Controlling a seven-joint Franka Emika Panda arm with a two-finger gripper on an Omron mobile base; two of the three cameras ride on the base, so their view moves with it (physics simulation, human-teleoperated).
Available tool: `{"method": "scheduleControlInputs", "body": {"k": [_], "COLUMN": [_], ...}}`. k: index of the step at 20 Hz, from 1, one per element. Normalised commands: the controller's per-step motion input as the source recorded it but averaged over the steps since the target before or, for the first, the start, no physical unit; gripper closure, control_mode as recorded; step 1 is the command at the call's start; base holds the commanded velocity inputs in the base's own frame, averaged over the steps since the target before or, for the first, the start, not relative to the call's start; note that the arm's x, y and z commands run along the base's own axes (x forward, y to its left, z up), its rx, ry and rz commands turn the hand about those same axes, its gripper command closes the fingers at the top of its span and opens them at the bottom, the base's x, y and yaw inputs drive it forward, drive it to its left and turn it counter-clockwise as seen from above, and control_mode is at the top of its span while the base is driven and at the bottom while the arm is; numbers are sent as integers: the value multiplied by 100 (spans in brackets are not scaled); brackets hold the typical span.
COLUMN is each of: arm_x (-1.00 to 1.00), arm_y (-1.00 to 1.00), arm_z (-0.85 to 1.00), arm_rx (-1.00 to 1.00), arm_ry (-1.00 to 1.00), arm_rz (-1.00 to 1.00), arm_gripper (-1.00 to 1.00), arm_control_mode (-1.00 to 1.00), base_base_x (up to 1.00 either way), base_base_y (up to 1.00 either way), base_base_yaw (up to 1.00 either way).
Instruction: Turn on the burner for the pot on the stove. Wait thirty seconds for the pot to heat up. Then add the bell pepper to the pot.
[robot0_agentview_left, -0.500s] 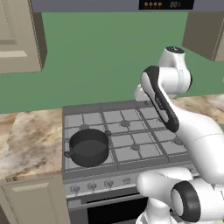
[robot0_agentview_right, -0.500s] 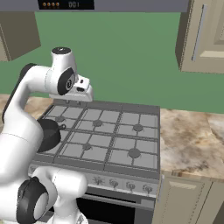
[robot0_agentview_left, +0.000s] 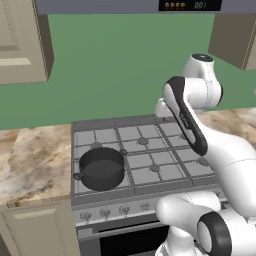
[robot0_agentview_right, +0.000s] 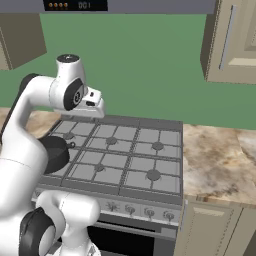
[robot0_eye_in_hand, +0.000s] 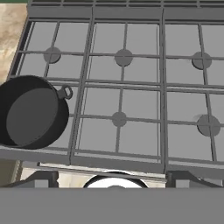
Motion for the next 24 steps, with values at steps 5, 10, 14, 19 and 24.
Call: {"method": "scheduleControlInputs", "body": {"k": [5, 10, 14, 19, 24], "arm_x": [-12, -10, -12, -19, -4], "arm_y": [1, 8, 15, 19, 53], "arm_z": [0, 0, 0, -5, -23], "arm_rx": [0, 0, 0, 0, 0], "arm_ry": [0, 0, 0, 1, 2], "arm_rz": [0, 0, 0, 0, 0], "arm_gripper": [-100, -100, -100, -100, -100], "arm_control_mode": [-100, -100, -100, -100, -100], "base_base_x": [0, 0, 0, 0, 0], "base_base_y": [0, 0, 0, 0, 0], "base_base_yaw": [0, 0, 0, 0, 0]}}
